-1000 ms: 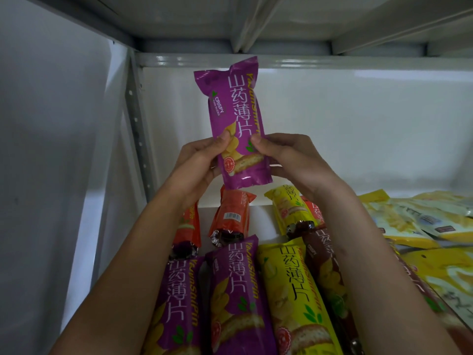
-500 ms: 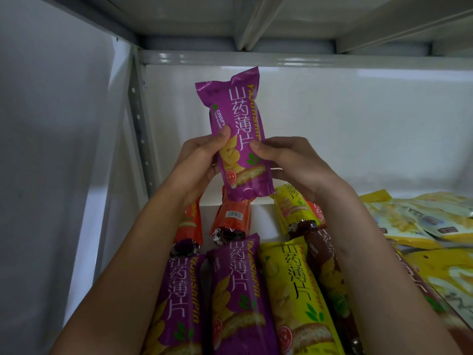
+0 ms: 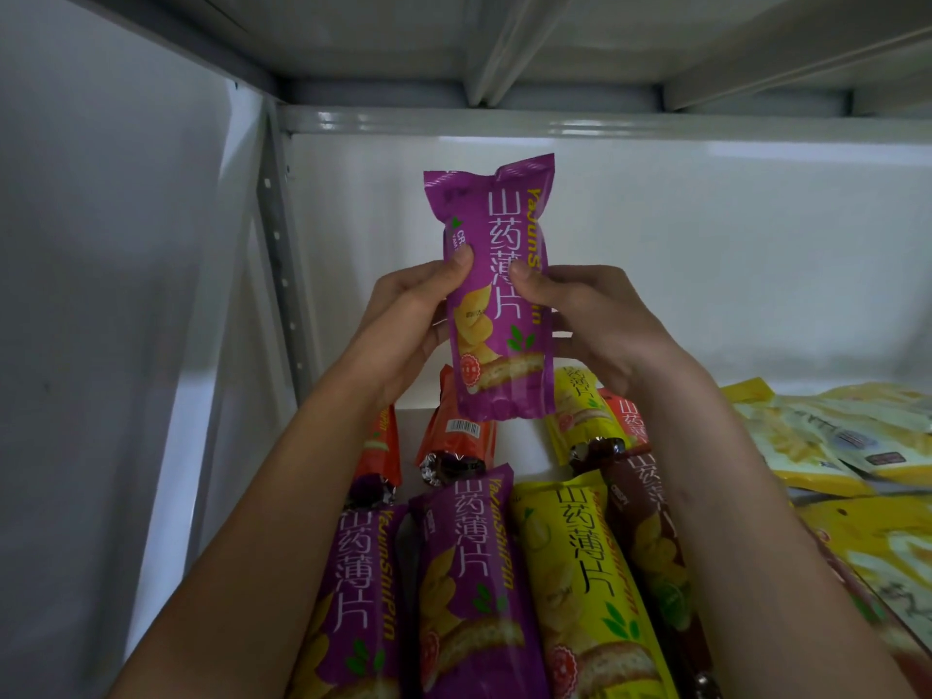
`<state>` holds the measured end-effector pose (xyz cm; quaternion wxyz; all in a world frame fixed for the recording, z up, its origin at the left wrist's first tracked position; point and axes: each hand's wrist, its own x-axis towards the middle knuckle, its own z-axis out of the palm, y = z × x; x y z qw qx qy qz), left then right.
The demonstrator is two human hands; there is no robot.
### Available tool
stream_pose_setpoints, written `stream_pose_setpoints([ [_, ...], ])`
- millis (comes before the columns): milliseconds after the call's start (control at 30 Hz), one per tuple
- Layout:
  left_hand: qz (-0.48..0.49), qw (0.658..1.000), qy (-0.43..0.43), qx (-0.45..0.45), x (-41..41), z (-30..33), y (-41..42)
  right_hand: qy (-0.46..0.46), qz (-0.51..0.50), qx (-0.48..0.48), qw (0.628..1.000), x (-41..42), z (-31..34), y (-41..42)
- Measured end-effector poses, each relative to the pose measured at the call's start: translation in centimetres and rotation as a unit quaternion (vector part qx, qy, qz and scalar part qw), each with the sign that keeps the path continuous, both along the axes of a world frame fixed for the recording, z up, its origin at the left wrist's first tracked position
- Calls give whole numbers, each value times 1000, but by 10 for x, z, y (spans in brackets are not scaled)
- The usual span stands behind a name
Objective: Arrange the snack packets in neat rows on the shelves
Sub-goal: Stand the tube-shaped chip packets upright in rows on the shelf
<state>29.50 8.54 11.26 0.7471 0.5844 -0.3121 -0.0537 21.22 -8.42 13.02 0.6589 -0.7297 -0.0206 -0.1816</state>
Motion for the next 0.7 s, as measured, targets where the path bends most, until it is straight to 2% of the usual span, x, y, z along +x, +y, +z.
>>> stream_pose_setpoints([
  [133,16,1000,-13,-1,3,-2,3,-23,18,-20,999,0,0,-2],
  [333,-18,999,-10,25,-1,2,2,-78,-34,20,996,3,-1,-2],
  [567,33,999,-29,-5,-1,4,3,-67,-15,-13,998,4,0,1],
  [700,38,998,-36,20,-1,3,3,-116,-41,16,992,6,1,1],
])
